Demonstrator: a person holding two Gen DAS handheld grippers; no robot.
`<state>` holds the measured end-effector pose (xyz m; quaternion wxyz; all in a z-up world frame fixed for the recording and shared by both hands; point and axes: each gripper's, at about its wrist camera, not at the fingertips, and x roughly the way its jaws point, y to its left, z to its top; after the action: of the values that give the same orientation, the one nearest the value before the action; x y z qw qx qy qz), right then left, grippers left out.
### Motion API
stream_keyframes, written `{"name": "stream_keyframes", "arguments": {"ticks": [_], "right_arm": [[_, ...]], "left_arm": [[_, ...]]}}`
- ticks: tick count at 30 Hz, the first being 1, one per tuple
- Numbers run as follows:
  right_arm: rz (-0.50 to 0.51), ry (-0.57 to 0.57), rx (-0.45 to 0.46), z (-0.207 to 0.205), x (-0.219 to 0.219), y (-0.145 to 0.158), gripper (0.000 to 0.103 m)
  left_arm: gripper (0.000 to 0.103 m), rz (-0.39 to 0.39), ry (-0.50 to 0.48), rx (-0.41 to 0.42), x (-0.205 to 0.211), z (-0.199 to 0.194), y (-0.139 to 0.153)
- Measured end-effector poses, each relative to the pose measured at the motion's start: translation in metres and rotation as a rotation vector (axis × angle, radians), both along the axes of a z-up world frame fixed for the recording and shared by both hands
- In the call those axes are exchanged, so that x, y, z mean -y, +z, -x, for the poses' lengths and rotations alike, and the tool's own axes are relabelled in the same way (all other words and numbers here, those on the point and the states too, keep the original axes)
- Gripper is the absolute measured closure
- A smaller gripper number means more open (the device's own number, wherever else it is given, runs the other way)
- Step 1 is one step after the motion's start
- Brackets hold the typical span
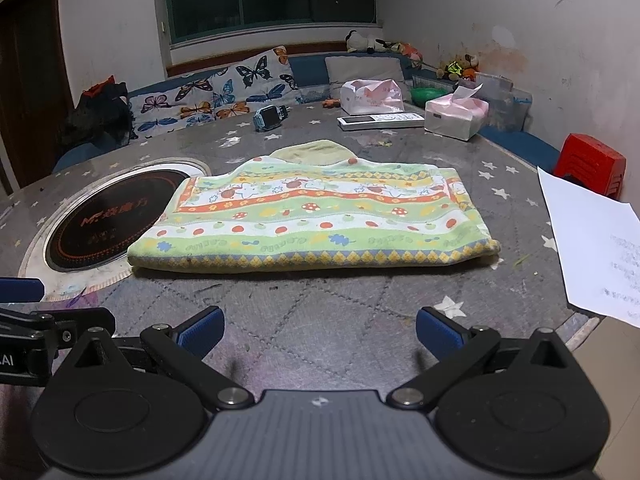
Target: Fold clothes
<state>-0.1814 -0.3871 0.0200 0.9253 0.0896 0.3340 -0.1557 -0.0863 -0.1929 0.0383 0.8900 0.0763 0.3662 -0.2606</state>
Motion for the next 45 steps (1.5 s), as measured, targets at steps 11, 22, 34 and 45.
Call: {"name": "stream_keyframes", "arguments": {"ticks": [11, 22, 34, 45], "right_arm": [[-0.007, -0.002, -0.007, -0.003, 0.001, -0.002, 0.000], [-0.008, 0.001, -0.005, -0.004, 0.001, -0.002, 0.000], [-0.005, -0.001, -0.004, -0.006, 0.002, -0.001, 0.000], [-0.004, 0.001, -0.013, -0.015, 0.004, -0.002, 0.000]], "left_arm": [[0.000, 0.001, 0.000, -0.018, 0.001, -0.004, -0.002], [0.000, -0.011, -0.008, -0.005, 0.004, -0.001, -0.002], [0.000, -0.022, -0.007, 0.002, 0.005, -0.004, -0.001], [0.000, -0.031, -0.013, 0.001, 0.009, -0.012, 0.001]]}}
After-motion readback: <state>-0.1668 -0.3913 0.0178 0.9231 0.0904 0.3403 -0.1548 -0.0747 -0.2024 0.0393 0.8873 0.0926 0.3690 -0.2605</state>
